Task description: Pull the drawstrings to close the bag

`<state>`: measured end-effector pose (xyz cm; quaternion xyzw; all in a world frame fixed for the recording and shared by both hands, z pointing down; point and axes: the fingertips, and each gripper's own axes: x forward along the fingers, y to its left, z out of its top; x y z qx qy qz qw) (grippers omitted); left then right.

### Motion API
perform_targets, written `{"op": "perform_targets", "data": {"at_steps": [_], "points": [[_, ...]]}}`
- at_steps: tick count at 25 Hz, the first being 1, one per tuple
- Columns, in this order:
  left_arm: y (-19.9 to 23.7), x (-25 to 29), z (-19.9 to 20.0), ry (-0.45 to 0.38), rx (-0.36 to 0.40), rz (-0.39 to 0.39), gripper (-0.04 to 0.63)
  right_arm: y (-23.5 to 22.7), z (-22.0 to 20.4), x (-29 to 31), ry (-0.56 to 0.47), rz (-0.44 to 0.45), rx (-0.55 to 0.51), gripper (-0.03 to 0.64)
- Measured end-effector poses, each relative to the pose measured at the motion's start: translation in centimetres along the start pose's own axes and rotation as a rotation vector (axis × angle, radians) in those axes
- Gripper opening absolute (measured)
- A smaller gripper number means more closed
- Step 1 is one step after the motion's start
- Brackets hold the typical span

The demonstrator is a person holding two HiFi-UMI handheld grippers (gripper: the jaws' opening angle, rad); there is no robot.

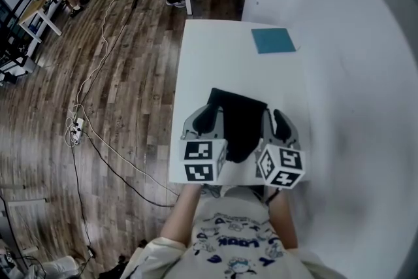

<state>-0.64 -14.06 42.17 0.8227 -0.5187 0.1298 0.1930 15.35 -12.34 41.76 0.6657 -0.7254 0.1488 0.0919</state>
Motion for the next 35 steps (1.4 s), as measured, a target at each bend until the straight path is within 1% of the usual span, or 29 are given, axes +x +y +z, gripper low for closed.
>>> {"op": "perform_targets", "data": {"at_steps": [3,6,10,27,35], "points": [[-0.5,-0.3,0.2,-0.027,0.028,0.013,0.049,0.6,0.3,-0.4,-0.03,-0.01,-0.028,0.087],[-0.7,-0.4,0.2,-0.027,0.036,0.01,0.049,0.8,0.2,-0.5,-0.031,-0.003,-0.01,0.051],[-0.6,-0.5,0.1,-0.022,0.038,0.01,0.049,0.8,0.0,-0.6,-0.025,-0.005,-0.002,0.028],[-0.3,-0.5,-0.1,-0.02,0.051,0.018,0.049,-0.1,-0.4,-0.6,-0.023,-0.043,-0.009,0.028],[-0.4,-0.8,0.3,-0.021,0.043,0.024,0.049,-0.2,0.1,-1.1,-0.019,-0.05,-0.007,0.028]]}}
